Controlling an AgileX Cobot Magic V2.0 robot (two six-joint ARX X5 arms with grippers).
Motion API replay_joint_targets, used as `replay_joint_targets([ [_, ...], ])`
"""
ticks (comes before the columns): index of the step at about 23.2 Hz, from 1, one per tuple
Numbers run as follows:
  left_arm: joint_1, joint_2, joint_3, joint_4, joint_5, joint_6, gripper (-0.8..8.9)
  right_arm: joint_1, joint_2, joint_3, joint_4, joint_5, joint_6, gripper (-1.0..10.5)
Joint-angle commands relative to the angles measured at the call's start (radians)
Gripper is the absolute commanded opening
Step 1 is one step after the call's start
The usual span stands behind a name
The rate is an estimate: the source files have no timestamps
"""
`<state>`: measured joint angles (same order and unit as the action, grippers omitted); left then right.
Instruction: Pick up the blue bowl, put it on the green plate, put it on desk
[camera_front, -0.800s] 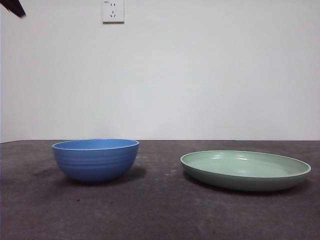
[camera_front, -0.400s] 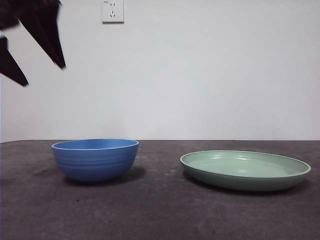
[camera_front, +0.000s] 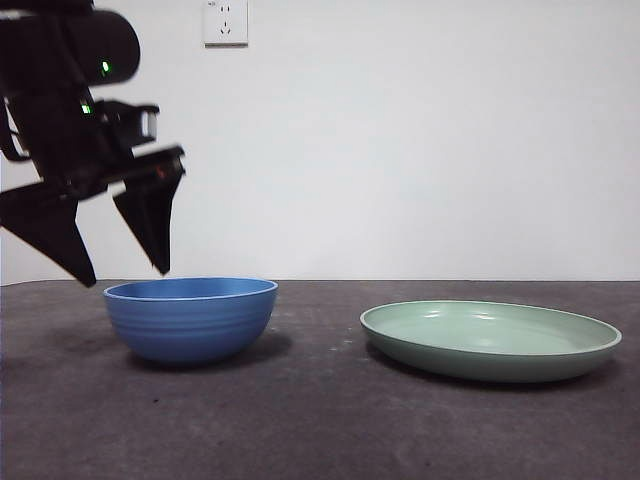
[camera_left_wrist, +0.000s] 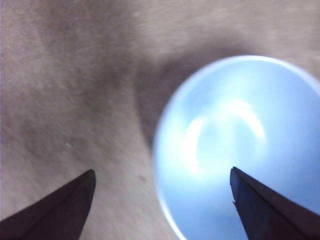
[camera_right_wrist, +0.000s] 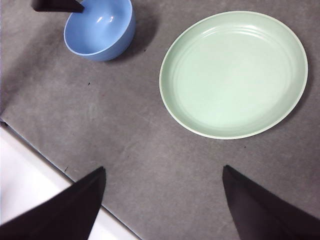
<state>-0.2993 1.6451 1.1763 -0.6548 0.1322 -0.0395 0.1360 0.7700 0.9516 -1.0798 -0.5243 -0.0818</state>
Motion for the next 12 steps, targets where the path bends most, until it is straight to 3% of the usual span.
replay_joint_targets([
  [1,-0.004,0.048,0.023,0.019,-0.005,0.005,4.33,0.002,0.006,0.019,0.009,0.0,-0.005,3.7],
  [4,-0.004,0.088,0.023,0.024,-0.005,0.005,3.93,0.002,0.006,0.019,0.01,0.0,-0.005,3.7],
  [10,-0.004,0.095,0.023,0.024,-0.005,0.004,0.41,0.002,0.006,0.019,0.01,0.001,-0.005,3.7],
  [12,-0.004,0.095,0.023,0.024,-0.005,0.004,0.1,0.002,0.006,0.019,0.01,0.001,-0.005,3.7],
])
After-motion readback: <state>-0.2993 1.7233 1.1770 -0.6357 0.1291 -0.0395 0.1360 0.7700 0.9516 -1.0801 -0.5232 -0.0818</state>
